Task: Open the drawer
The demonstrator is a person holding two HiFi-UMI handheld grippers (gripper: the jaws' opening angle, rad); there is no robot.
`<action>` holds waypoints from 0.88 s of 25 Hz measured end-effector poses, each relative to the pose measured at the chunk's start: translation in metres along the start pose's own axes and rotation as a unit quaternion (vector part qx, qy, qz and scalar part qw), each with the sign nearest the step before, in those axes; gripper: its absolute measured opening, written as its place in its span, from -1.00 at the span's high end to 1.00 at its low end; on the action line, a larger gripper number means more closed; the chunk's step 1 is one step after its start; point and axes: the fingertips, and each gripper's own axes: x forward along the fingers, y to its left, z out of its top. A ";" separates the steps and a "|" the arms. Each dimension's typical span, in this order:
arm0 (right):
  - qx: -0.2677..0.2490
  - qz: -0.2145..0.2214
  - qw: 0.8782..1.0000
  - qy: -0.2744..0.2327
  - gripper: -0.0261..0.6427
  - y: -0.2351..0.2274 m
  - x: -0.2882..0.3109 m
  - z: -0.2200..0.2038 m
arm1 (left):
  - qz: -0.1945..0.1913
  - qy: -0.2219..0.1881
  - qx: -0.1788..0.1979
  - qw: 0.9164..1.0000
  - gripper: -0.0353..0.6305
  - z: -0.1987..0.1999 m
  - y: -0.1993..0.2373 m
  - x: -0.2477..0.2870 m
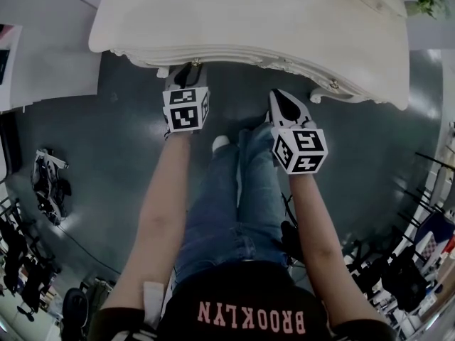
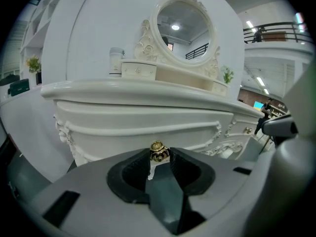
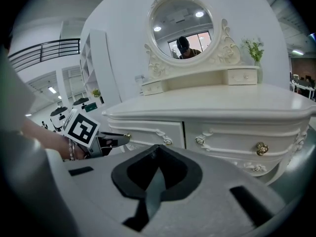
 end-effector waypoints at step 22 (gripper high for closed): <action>0.002 0.005 1.000 -0.007 0.93 0.024 -0.020 -0.008 | -0.008 0.007 -0.008 1.000 0.54 -0.040 -0.008 -0.042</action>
